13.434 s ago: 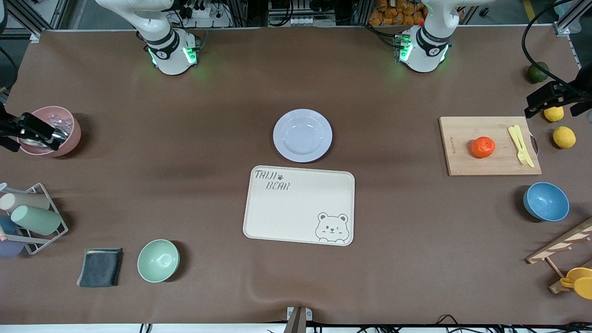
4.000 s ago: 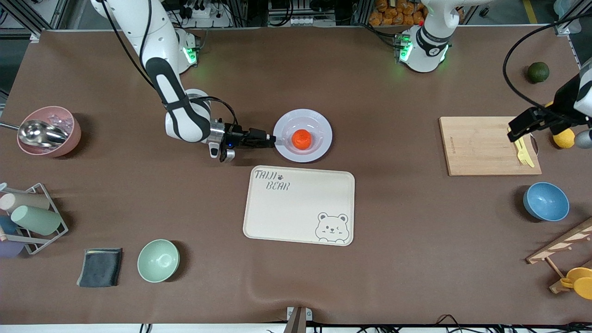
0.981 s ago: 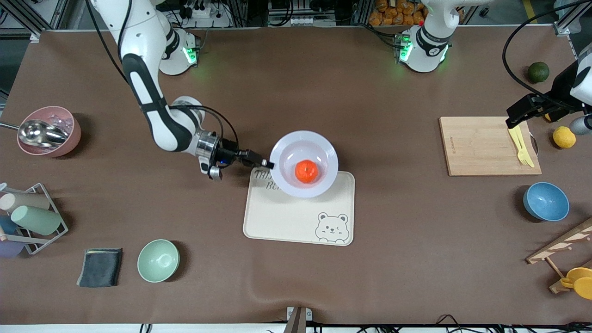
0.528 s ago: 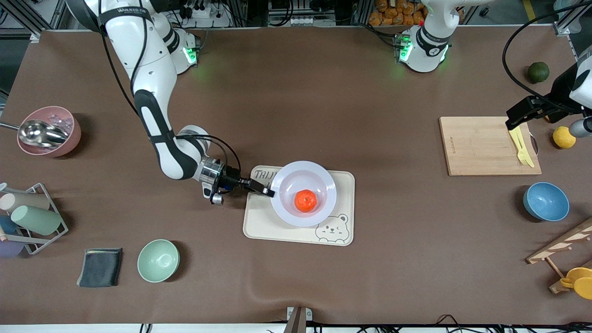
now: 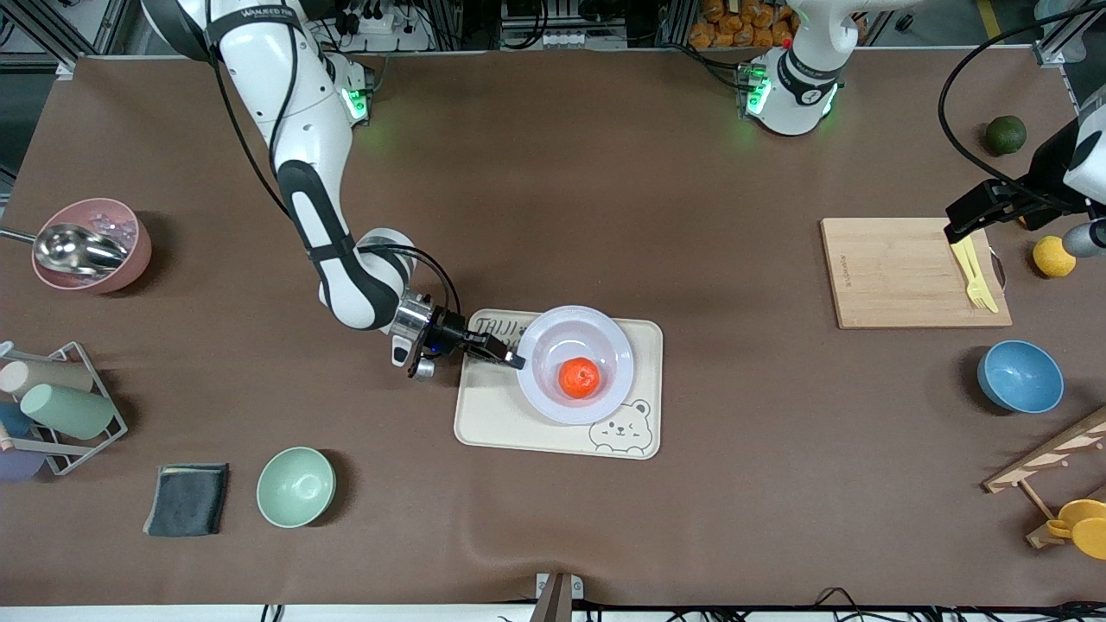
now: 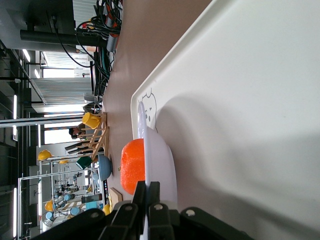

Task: Place orange and plate with both arms
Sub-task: 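Push the plate onto the bear tray with the right gripper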

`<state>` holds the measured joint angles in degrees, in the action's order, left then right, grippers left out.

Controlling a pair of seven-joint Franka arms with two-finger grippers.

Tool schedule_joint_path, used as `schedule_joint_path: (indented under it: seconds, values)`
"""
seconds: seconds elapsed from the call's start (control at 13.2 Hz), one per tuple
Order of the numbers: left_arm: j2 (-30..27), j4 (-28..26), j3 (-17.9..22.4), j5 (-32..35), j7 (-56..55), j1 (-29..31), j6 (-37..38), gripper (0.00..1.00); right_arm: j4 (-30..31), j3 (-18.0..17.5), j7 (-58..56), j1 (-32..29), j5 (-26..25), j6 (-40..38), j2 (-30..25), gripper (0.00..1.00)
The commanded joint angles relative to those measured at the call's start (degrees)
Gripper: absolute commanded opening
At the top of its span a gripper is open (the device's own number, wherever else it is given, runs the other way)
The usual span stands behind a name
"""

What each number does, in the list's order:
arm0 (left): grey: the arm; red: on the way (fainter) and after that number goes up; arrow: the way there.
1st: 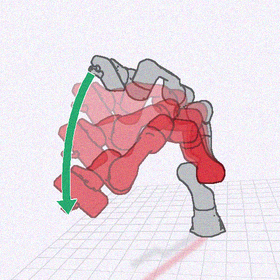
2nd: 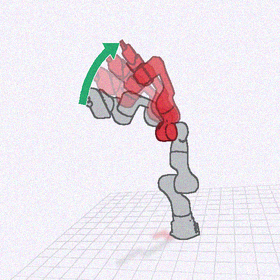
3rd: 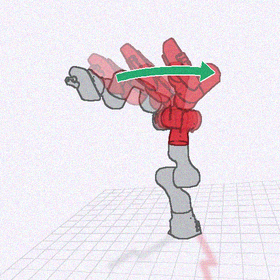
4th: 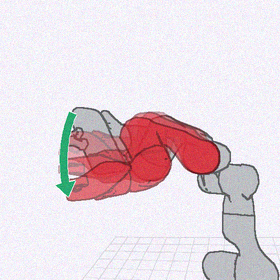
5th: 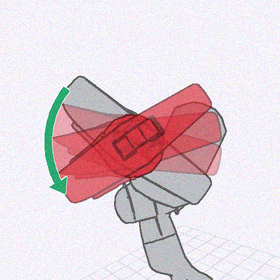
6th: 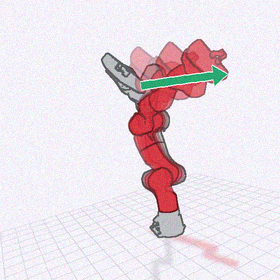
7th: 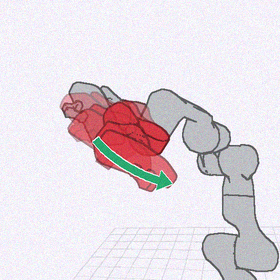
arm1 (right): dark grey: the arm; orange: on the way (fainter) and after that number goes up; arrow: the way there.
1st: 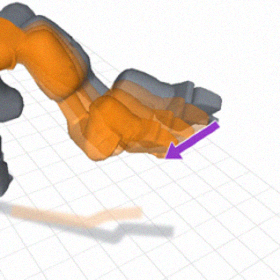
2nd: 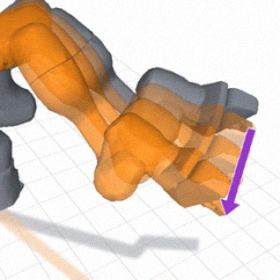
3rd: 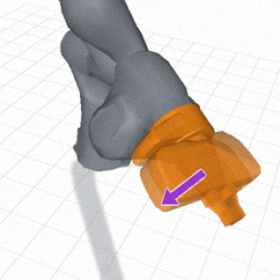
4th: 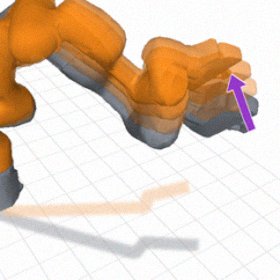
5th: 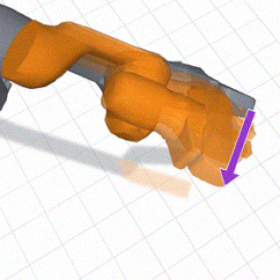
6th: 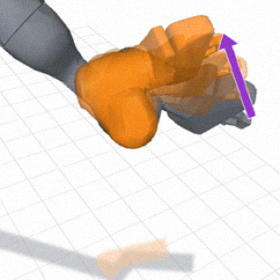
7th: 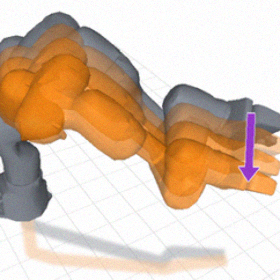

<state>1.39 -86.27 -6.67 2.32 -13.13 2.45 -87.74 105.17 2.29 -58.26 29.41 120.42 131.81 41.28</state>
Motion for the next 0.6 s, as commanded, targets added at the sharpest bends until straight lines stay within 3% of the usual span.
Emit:
schedule_joint_path:
  seconds: [0.0, 0.3, 0.53]
  values:
    - [0.3, 0.6, -0.1, 0.2, 0.5, 0.1, 0.0, 1.00, -1.7, -0.1, 0.1, -1.0, -0.7, -0.1, 1.3, 0.47]
    - [0.3, 0.6, -0.1, 0.2, 0.3, -0.2, 0.0, 1.00, -1.8, 0.0, 0.8, -1.6, -3.5, 0.1, 1.2, 0.49]
    - [0.4, 0.6, -0.1, 0.3, 0.7, -0.5, 0.0, 1.00, -1.8, 0.0, 1.7, -3.2, -8.4, 0.0, 0.8, 0.46]
